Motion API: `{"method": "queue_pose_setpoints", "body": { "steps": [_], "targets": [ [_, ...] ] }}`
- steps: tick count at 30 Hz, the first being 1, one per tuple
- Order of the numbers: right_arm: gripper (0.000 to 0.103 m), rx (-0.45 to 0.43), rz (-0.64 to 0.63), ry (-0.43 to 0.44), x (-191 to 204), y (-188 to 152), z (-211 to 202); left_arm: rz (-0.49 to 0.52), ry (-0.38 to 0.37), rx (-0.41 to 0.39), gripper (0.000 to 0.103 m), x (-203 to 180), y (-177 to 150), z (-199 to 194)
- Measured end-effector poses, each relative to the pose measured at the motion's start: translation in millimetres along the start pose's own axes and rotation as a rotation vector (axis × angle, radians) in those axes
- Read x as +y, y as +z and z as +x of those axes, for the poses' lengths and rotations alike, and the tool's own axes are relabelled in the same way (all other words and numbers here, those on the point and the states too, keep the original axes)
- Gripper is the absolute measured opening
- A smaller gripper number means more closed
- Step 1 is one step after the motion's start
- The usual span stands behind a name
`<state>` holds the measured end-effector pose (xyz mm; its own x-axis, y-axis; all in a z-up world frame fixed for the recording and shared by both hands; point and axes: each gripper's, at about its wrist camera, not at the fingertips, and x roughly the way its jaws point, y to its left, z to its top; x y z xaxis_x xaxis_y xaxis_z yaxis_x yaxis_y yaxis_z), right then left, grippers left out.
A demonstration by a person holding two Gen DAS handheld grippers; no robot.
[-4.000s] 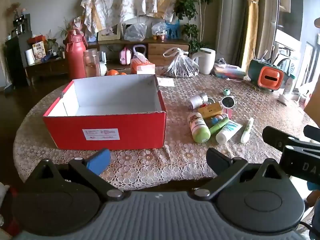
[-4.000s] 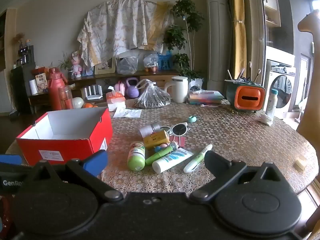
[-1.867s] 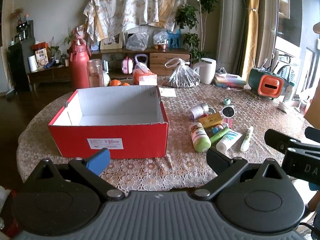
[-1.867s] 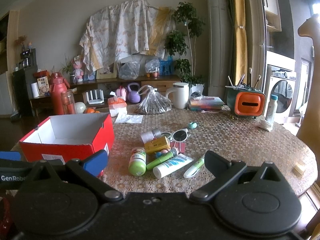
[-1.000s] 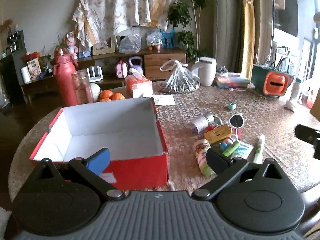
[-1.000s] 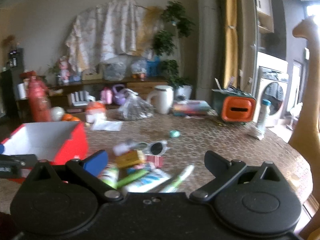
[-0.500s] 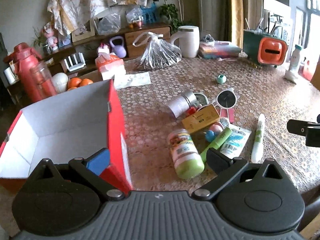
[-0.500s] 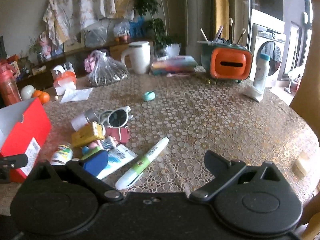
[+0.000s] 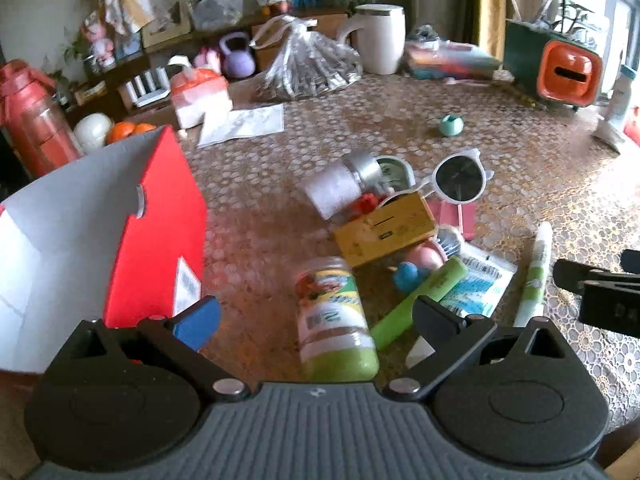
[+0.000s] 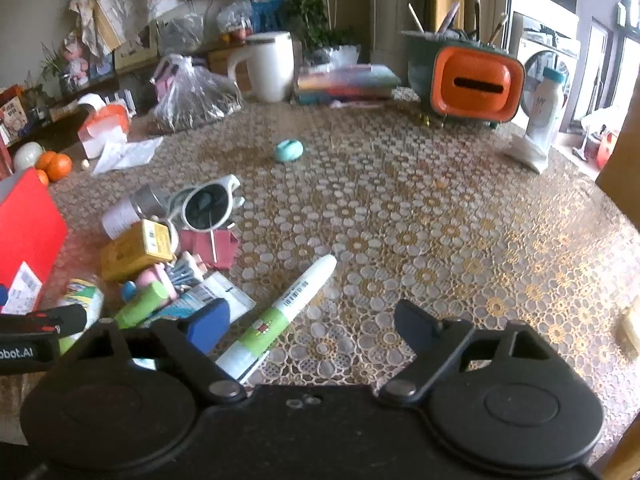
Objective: Organize rigid objects
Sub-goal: 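Grasp the green-capped jar with the left tool while the right tool grasps the white marker, then carry jar and marker into the red box and open both tools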
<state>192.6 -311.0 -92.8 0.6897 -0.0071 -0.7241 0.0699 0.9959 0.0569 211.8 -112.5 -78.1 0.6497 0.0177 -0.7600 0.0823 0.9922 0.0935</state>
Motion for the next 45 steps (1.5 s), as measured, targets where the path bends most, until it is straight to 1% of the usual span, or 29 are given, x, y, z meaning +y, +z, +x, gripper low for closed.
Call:
{"method": "queue_pose_setpoints", "body": {
  "steps": [2,6,9,13,14,15,16,17,18,19,21,22,23,26,27,28,31,33,34,41,45],
  "targets": [
    [0.085,0.012,0.001,-0.006,0.0,0.5,6.7,-0.042,-0.033,0.029,0.103,2.5,1.3,5.7],
    [0.08,0.033,0.007,-0.016,-0.6,0.7,17.9,-0.078,-0.045,0.08,0.102,6.6,-3.3,19.6],
    [0.074,0.047,0.021,-0.013,-1.7,0.5,24.9,-0.126,-0.067,0.097,0.102,11.7,-7.2,24.7],
    [0.071,0.052,0.045,-0.002,-2.2,-0.4,31.8,-0.173,-0.102,0.114,0.102,16.5,-8.0,29.5],
    [0.071,0.051,0.047,0.0,-1.3,0.0,32.8,-0.183,-0.11,0.121,0.099,17.9,-8.1,31.0],
    [0.067,0.051,0.048,0.003,-0.6,0.4,33.8,-0.196,-0.122,0.127,0.095,19.2,-8.1,32.4],
    [0.063,0.055,0.05,0.007,0.4,0.9,35.5,-0.209,-0.134,0.136,0.086,20.6,-8.2,33.7],
    [0.056,0.061,0.053,0.012,1.2,1.0,37.2,-0.218,-0.141,0.145,0.082,21.6,-8.6,35.3],
    [0.056,0.064,0.059,0.017,1.9,1.1,38.5,-0.225,-0.15,0.149,0.081,22.1,-9.1,35.5],
    [0.056,0.064,0.063,0.019,3.2,1.4,39.7,-0.228,-0.151,0.149,0.078,22.1,-9.6,35.1],
    [0.05,0.062,0.064,0.025,5.4,1.3,40.5,-0.227,-0.154,0.148,0.069,21.9,-10.1,34.4],
    [0.048,0.061,0.069,0.036,6.2,1.1,40.7,-0.229,-0.157,0.15,0.06,22.0,-10.5,34.1],
    [0.044,0.062,0.074,0.046,6.4,0.8,40.9,-0.228,-0.153,0.153,0.055,22.0,-10.7,34.2],
    [0.036,0.061,0.082,0.06,7.8,1.3,40.4,-0.233,-0.133,0.158,0.046,23.9,-11.4,34.2],
    [0.029,0.062,0.089,0.073,7.4,1.7,40.1,-0.242,-0.134,0.157,0.045,25.5,-11.4,33.7],
    [0.028,0.067,0.1,0.083,6.8,2.5,40.2,-0.252,-0.142,0.159,0.045,27.1,-11.6,33.4],
    [0.027,0.076,0.096,0.076,8.3,4.4,40.7,-0.259,-0.143,0.157,0.045,28.7,-13.2,32.0],
    [0.019,0.074,0.096,0.071,8.3,5.3,39.1,-0.255,-0.14,0.153,0.045,28.2,-14.6,30.0],
    [0.017,0.07,0.098,0.069,7.8,6.0,37.1,-0.25,-0.139,0.148,0.045,27.9,-15.1,28.5],
    [0.016,0.037,0.115,0.067,3.9,4.4,19.8,-0.216,-0.153,0.117,0.045,27.7,-16.0,12.6],
    [0.016,0.013,0.121,0.069,3.7,3.4,4.9,-0.191,-0.162,0.086,0.045,29.1,-16.2,-0.1]
  ]
}}
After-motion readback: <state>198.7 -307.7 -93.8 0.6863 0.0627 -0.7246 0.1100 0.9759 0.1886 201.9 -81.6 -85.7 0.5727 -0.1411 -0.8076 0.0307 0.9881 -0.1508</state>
